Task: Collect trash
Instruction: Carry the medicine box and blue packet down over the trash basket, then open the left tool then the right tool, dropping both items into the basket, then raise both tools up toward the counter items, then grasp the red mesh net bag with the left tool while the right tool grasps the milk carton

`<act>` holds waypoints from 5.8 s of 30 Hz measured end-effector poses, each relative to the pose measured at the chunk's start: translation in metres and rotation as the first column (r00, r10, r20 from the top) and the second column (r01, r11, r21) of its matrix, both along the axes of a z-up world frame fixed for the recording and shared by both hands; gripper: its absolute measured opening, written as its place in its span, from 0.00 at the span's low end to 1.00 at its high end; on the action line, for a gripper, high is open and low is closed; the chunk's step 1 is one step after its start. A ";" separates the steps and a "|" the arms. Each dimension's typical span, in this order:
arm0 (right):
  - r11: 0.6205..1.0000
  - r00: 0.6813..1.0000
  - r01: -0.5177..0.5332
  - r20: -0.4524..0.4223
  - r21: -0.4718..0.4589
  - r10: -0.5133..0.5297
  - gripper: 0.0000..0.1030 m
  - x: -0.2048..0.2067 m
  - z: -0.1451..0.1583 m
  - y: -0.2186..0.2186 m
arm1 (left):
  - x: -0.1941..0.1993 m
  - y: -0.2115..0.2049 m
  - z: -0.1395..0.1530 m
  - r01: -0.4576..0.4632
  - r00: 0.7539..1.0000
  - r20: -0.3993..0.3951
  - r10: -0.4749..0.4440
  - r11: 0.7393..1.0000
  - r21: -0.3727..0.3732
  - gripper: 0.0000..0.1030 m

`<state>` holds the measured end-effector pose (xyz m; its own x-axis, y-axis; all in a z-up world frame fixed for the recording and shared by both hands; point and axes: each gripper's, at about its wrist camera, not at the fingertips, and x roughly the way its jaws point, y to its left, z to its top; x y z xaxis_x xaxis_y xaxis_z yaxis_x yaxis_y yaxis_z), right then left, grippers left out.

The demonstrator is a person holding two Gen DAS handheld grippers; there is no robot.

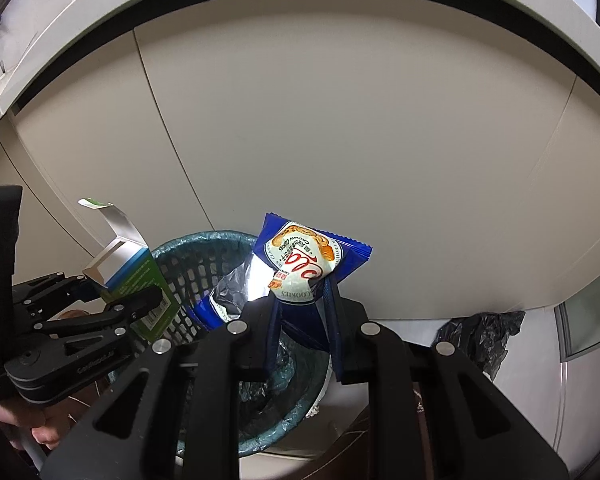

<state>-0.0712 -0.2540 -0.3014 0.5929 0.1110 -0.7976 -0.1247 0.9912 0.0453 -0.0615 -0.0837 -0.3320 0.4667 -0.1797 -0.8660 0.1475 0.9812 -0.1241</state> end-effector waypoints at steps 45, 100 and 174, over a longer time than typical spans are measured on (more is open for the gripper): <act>0.993 0.983 -0.113 -0.140 0.022 0.115 0.21 0.024 -0.048 0.069 | 0.004 0.082 0.017 -0.129 0.990 0.054 0.127 0.991 0.036 0.94; 0.999 0.946 -0.004 0.325 0.037 -0.008 0.91 0.022 0.181 0.012 | 0.007 0.063 0.201 -0.116 0.926 0.357 0.124 0.992 -0.045 0.94; 0.998 0.959 -0.050 0.282 0.034 0.038 0.37 0.286 0.252 0.017 | 0.256 -0.010 0.260 0.020 0.980 0.195 -0.023 1.000 0.016 0.16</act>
